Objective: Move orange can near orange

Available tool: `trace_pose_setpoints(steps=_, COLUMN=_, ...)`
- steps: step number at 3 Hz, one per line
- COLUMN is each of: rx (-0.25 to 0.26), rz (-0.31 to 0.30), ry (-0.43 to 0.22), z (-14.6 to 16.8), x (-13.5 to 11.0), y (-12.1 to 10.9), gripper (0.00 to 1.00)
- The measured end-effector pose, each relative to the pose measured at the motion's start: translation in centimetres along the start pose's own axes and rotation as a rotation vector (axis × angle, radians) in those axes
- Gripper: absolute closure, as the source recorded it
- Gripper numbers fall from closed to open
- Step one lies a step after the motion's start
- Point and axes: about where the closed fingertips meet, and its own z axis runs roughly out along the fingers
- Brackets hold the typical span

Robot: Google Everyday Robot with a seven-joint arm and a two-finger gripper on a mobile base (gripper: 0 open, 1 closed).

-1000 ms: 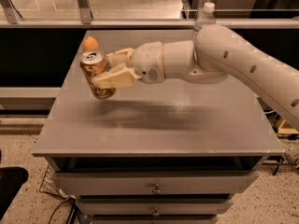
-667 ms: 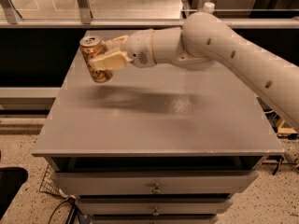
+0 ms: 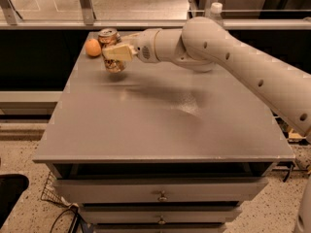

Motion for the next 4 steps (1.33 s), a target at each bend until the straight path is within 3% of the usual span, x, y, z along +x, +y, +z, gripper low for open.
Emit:
trace_pose_setpoints(steps=1, rx=0.11, rz=0.043, ry=-0.031, z=0.1, x=0.7, y=-3.8, gripper=1.0)
trace_pose_setpoints(steps=2, rx=0.183, rz=0.06, ry=-0.056, z=-0.3, x=0.6, y=-6.8, gripper=1.0)
trace_pose_setpoints(steps=3, rx=0.234, rz=0.066, ry=-0.073, z=-0.3, x=0.3, y=-9.2, gripper=1.0)
trace_pose_setpoints(steps=4, rx=0.246, rz=0.077, ry=-0.091, z=0.7, x=0.9, y=-10.3, gripper=1.0)
